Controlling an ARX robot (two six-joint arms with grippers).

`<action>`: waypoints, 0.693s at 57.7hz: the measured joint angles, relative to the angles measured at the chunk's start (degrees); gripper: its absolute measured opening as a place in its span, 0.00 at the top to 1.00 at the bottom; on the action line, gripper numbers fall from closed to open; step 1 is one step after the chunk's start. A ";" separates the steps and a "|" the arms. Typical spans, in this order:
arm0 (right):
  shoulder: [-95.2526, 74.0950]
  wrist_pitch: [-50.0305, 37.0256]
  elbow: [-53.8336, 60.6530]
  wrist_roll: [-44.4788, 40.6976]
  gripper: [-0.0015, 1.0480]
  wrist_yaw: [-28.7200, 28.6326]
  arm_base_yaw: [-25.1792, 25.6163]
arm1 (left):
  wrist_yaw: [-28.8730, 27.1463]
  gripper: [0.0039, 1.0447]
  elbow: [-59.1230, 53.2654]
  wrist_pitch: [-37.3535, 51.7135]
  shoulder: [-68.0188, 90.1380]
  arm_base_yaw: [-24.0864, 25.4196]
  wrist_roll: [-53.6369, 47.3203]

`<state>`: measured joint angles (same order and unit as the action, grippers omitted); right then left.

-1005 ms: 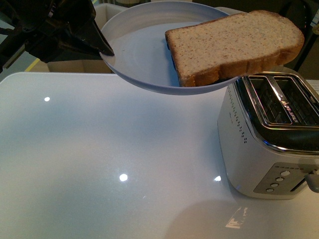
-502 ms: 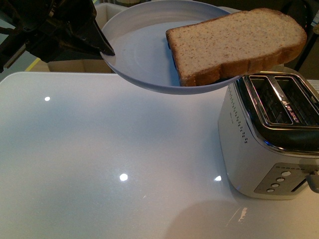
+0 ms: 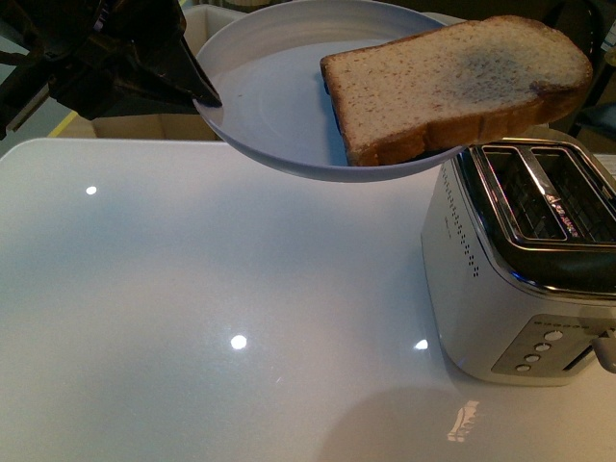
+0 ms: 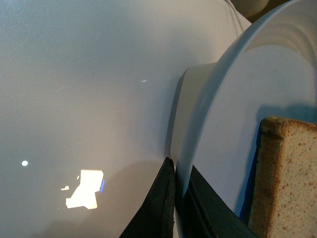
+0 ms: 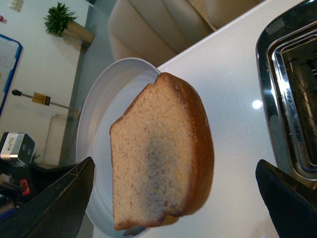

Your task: Left arm holds plate, right arm toasts bread

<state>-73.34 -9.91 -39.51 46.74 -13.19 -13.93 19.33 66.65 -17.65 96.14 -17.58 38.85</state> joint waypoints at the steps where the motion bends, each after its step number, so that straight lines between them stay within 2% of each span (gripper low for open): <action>1: -0.39 -0.22 -0.04 0.35 0.09 -0.15 -0.20 | 0.00 0.97 0.00 0.00 0.00 0.00 0.02; 8: -2.21 -1.29 -0.07 2.49 0.11 -0.13 -1.09 | 0.00 0.97 0.00 0.00 0.00 0.00 0.00; 22: -2.12 -2.51 -0.11 6.67 0.67 -2.21 -0.61 | 0.02 0.97 0.00 0.00 0.00 0.00 0.02; 29: -0.09 -3.28 -0.11 9.07 0.86 -3.96 1.42 | 0.11 0.97 0.00 0.00 0.00 0.00 0.02; 34: 2.08 -3.32 -0.11 10.34 0.95 -5.03 3.15 | 0.13 0.97 0.00 0.00 0.00 0.00 0.02; 40: 4.57 -2.97 -0.52 11.17 0.97 -6.19 5.55 | 0.13 0.97 0.00 0.00 0.00 0.00 0.02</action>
<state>-68.77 -12.88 -40.03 57.91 -19.38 -8.38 19.46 66.65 -17.65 96.14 -17.58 38.87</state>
